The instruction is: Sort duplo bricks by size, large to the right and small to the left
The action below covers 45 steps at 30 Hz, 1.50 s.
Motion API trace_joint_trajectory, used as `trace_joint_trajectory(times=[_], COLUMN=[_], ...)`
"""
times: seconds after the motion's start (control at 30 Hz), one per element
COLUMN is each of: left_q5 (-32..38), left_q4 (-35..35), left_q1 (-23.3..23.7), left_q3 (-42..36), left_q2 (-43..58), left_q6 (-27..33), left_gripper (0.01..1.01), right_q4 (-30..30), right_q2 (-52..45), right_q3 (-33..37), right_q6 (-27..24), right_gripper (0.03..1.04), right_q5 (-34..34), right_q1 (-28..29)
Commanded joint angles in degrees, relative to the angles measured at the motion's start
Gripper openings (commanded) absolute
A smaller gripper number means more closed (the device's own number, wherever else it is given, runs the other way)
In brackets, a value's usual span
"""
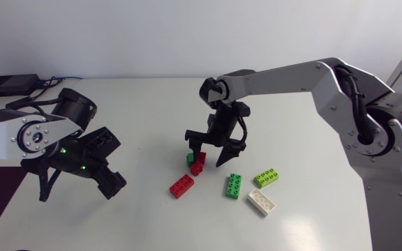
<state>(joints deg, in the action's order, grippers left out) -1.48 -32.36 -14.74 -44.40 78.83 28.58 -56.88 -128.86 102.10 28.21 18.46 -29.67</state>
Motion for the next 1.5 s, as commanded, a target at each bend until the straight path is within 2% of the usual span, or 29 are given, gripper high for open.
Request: trace_joint_trajectory(times=[0.0, 0.27, 0.3, 0.37, 0.4, 0.57, 0.7, 0.83, 1.03, 1.07, 1.1, 1.13, 1.17, 1.2, 1.23, 1.37, 1.47], left_q5=[-0.02, -0.11, -0.02, -0.02, -0.02, -0.11, -0.37, -0.55, -0.63, -0.63, -0.63, -0.63, -0.63, -0.63, -0.63, -0.63, -0.72], left_q4=[-0.16, -0.16, -0.16, -0.16, -0.16, -0.16, 0.02, 0.02, 0.02, 0.02, 0.02, -0.07, -0.07, -0.07, -0.07, 0.02, 0.02], left_q1=[0.24, -0.37, -0.46, -0.55, -0.55, 0.33, 1.03, 1.47, 2.97, 3.23, 3.58, 3.76, 3.76, 3.76, 3.76, 4.02, 4.02], left_q3=[0.72, 0.54, 0.63, 0.9, 0.98, 1.69, 1.86, 1.95, 2.3, 2.3, 2.3, 2.3, 2.3, 2.39, 2.48, 2.21, 1.95], left_q2=[-0.69, -0.43, -0.43, -0.6, -0.69, -1.04, -1.04, -1.57, -3.33, -3.33, -3.42, -3.59, -3.86, -4.3, -4.47, -4.56, -4.3], left_q6=[-0.63, -1.07, -1.07, -1.07, -1.07, -0.63, -0.37, -0.28, 0.43, 0.6, 0.6, 0.69, 0.69, 0.69, 0.69, 0.78, 0.78], left_gripper=[0.977, 0.977, 0.977, 0.977, 0.977, 0.977, 0.977, 0.977, 0.977, 0.977, 0.977, 0.977, 0.977, 0.977, 0.977, 0.977, 0.977], right_q4=[-1.04, -0.86, -0.69, 2.04, 3.88, 4.5, 5.82, 3.88, -2.0, -3.06, -5.43, -8.51, -12.2, -16.33, -18.09, -18.0, -17.65], right_q2=[-0.25, 3.09, 3.0, 3.7, 4.23, 3.97, 4.14, 3.17, -3.07, -4.56, -6.76, -9.04, -11.33, -13.7, -14.76, -12.91, -10.71], right_q3=[-1.12, -6.3, -6.39, -7.62, -8.33, -8.76, -8.85, -3.4, 12.15, 15.05, 18.92, 22.96, 26.83, 30.7, 31.93, 29.2, 27.09], right_q6=[-0.17, 0.97, 0.97, 1.32, 1.68, 1.94, 1.68, 0.62, -1.31, -1.4, -1.49, -1.66, -1.84, -2.28, -2.37, -2.45, -2.54], right_gripper=[0.77, 0.76, 0.7, 0.48, 0.41, 0.28, 0.22, 0.22, 0.22, 0.26, 0.35, 0.61, 0.92, 1.0, 1.0, 1.0, 1.0], right_q5=[-0.44, -0.53, -0.53, -0.44, -0.26, 0.35, 0.7, 1.93, 5.18, 5.71, 6.15, 6.15, 6.15, 6.15, 6.15, 5.62, 4.74], right_q1=[-0.65, -3.11, -3.38, -3.64, -3.73, -4.17, -4.69, -7.24, -12.69, -13.31, -13.84, -14.36, -14.71, -14.89, -14.89, -14.1, -11.11])
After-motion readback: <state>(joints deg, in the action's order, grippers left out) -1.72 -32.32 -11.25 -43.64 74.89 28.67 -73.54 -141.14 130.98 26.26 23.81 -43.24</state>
